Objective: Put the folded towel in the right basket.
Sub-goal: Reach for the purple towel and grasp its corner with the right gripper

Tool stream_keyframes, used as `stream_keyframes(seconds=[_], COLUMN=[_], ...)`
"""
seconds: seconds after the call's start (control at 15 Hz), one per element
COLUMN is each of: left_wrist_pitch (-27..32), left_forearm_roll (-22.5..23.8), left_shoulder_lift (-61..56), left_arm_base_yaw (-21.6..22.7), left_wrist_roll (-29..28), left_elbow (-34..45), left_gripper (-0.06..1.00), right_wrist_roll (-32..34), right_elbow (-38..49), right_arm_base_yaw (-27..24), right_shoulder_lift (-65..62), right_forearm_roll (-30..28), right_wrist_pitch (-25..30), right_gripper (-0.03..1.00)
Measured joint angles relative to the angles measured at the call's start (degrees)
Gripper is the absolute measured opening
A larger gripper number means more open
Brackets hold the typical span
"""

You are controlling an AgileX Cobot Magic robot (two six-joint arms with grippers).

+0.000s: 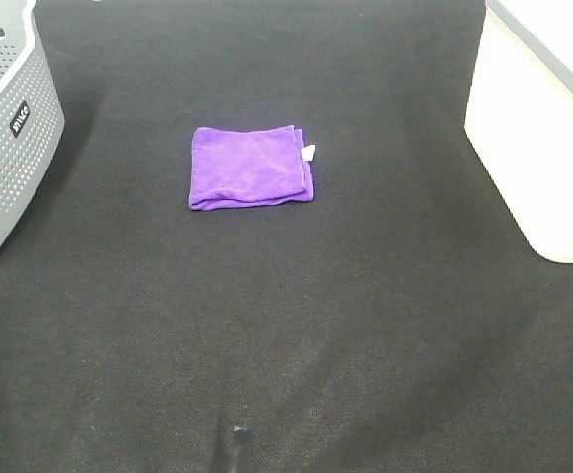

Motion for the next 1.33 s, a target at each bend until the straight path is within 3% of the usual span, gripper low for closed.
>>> stream_keyframes(seconds=[1.33], left_wrist_pitch=[0.00], left_forearm_roll=[0.00], left_shoulder_lift=[0.00], left_arm_base_yaw=[0.00], left_wrist_roll=[0.69], left_elbow=[0.00], left_gripper=[0.99], right_wrist_roll=[-0.11], right_elbow=[0.00], right_arm_base_yaw=[0.00], right_shoulder_lift=[0.00], right_forearm_roll=[0.00], right_wrist_pitch=[0.00], right_gripper=[0.97])
